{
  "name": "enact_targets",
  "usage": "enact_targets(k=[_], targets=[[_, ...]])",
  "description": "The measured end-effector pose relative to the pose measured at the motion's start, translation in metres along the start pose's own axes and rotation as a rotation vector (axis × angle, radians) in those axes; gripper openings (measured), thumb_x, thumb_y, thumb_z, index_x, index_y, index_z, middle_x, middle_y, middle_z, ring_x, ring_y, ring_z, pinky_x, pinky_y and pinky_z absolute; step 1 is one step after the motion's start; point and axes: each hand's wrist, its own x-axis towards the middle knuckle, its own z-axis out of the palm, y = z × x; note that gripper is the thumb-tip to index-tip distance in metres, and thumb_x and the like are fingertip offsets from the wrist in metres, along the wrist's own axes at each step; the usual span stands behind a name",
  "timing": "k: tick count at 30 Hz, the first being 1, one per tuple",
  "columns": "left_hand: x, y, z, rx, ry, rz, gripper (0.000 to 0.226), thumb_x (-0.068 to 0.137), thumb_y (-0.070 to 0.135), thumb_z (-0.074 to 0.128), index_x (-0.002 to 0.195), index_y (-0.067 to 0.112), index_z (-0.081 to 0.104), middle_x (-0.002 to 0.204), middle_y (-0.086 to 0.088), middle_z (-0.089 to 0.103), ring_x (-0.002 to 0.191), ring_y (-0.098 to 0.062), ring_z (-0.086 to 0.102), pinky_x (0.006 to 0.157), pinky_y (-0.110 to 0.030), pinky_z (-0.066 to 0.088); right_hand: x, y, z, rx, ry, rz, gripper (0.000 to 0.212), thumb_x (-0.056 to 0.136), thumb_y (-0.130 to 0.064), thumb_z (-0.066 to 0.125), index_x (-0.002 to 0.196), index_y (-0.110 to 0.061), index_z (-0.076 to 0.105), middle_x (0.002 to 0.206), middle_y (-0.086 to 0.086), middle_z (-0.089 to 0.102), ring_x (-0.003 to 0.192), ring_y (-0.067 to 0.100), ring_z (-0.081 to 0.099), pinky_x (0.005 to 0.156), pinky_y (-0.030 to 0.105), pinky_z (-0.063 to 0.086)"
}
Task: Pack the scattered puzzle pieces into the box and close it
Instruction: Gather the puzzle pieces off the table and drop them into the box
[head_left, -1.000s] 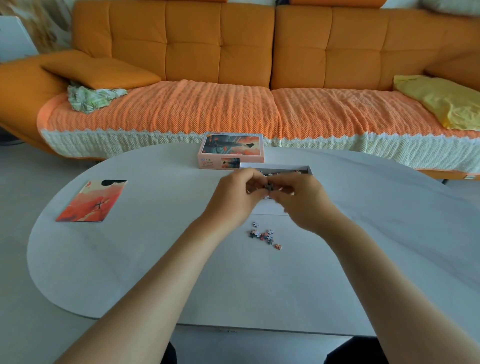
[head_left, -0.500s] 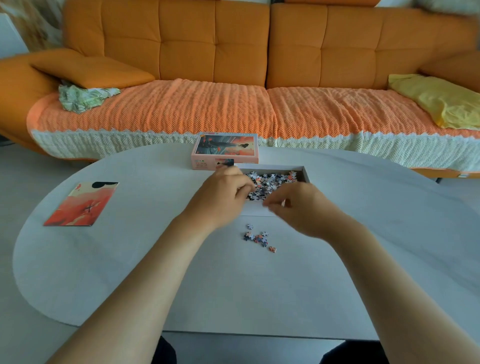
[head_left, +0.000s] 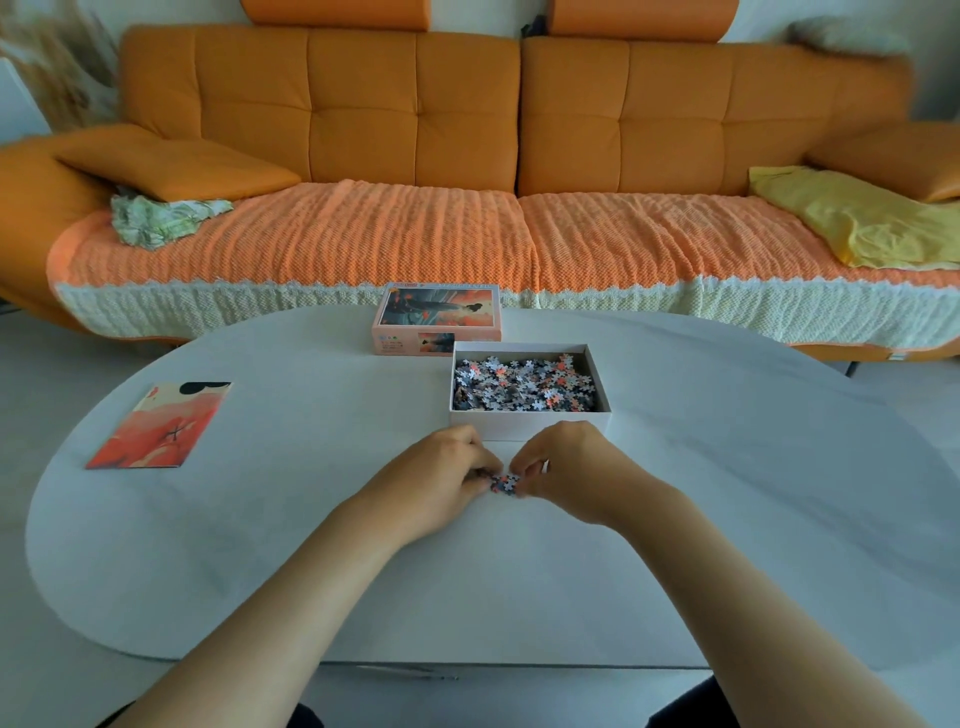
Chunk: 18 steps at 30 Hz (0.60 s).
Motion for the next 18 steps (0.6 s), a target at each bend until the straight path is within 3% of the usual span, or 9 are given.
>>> enact_targets(k=[4,8,13,18], targets=[[-0.002,-0.003,-0.006,-0.042,-0.027,-0.028,0.027,0.089,0.021,0.068,0.116,0.023,0.07,0.101,0.005,0.055,0.086,-0.008,0.053,0.082,-0.025,0.044,-0.007,-0.002,-0.002,0.024,-0.025,0.018,0.027,0.077,-0.029,0.079,0.103,-0.023,0.074,0.095,-0.009,0.068,0.082,0.006,0.061,0.076,0.019,0.052],[-0.004,-0.002,-0.003,-0.027,-0.057,-0.05,0.036,0.088,0.031,0.069,0.123,0.025,0.066,0.102,0.008,0.051,0.088,-0.005,0.051,0.081,-0.021,0.041,-0.007,-0.01,0.004,0.049,0.016,0.048,0.023,0.075,-0.028,0.081,0.095,-0.017,0.076,0.089,-0.002,0.07,0.083,0.016,0.064,0.076,0.031,0.056],[0.001,0.002,-0.005,-0.065,0.002,-0.068,0.021,0.082,0.028,0.074,0.103,0.026,0.075,0.089,0.008,0.057,0.084,-0.009,0.056,0.072,-0.021,0.043,0.001,-0.015,0.01,0.118,0.061,0.129,0.008,0.075,-0.023,0.079,0.082,-0.021,0.079,0.068,-0.007,0.063,0.056,0.01,0.054,0.045,0.02,0.047],[0.0,0.001,-0.004,-0.159,-0.011,-0.127,0.018,0.081,0.025,0.077,0.098,0.022,0.071,0.091,0.008,0.06,0.079,-0.003,0.057,0.065,-0.007,0.039,0.003,-0.013,0.01,0.104,0.006,0.079,0.01,0.078,-0.023,0.077,0.088,-0.021,0.075,0.08,-0.008,0.065,0.072,0.011,0.06,0.055,0.02,0.049]])
